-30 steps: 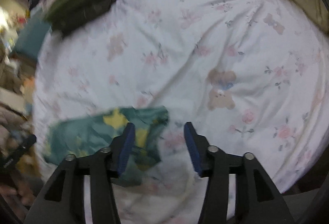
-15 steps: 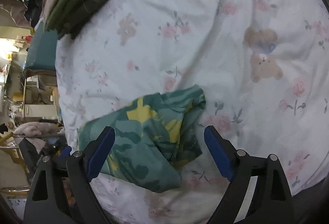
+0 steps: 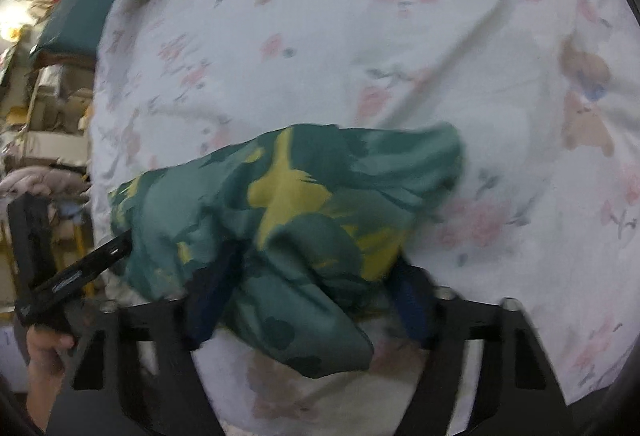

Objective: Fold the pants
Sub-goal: 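Lift the shorts bundle with both grippers and carry it toward the clothes stack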

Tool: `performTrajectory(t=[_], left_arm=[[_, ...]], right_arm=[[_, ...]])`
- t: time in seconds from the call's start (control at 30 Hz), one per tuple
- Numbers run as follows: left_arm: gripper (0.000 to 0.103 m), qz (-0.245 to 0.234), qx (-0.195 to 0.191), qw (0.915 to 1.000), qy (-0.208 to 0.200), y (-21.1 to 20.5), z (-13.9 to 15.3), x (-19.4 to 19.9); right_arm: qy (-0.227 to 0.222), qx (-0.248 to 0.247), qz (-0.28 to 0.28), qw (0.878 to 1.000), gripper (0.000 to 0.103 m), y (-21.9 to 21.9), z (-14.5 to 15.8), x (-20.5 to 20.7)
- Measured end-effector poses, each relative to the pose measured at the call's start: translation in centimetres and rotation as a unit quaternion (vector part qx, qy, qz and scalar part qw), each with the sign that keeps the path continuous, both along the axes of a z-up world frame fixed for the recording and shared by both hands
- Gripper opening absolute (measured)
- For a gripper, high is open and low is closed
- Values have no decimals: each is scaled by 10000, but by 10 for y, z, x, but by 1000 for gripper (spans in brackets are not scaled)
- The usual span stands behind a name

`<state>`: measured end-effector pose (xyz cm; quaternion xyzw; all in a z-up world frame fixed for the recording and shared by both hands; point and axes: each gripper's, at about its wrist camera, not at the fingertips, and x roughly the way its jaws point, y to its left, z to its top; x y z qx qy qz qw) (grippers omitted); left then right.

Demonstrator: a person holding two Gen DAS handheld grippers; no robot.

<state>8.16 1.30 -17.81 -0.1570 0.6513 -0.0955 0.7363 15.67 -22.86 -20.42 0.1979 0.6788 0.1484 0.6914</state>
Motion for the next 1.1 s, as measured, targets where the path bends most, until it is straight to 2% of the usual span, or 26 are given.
performTrajectory(t=[0.07, 0.1, 0.23, 0.33, 0.47, 0.6, 0.73, 0.8, 0.97, 1.1], left_arm=[[13, -244, 156, 9993, -232, -10, 11, -3], [12, -290, 189, 9989, -314, -12, 15, -4], [11, -120, 121, 9977, -660, -4, 37, -7], [11, -81, 170, 9942, -1056, 2, 58, -10], [11, 21, 68, 9853, -1707, 11, 93, -14], [11, -390, 516, 9761, -2073, 3, 118, -27], [11, -319, 271, 9724, -2296, 15, 147, -26], [11, -290, 133, 9682, -2482, 21, 166, -19], [11, -421, 315, 9551, -2915, 23, 207, 9], [11, -412, 300, 9507, -3060, 24, 223, 44]], right_arm=[[-162, -10, 157, 9997, 35, 8, 6, 1], [-330, -87, 300, 9990, 21, 13, 12, 0], [-685, -159, 394, 9967, 13, 15, 29, -4], [-980, 49, 256, 9948, 12, 10, 46, -8], [-1674, 179, 275, 9853, 12, 10, 80, -15], [-2008, 185, 156, 9793, 12, 11, 98, -21], [-2362, 298, 13, 9712, 12, 5, 123, -22], [-2520, 435, -67, 9667, 12, 2, 137, -17], [-2852, 485, -9, 9572, 12, 9, 174, 4], [-3049, 520, -15, 9510, 12, 11, 196, 42]])
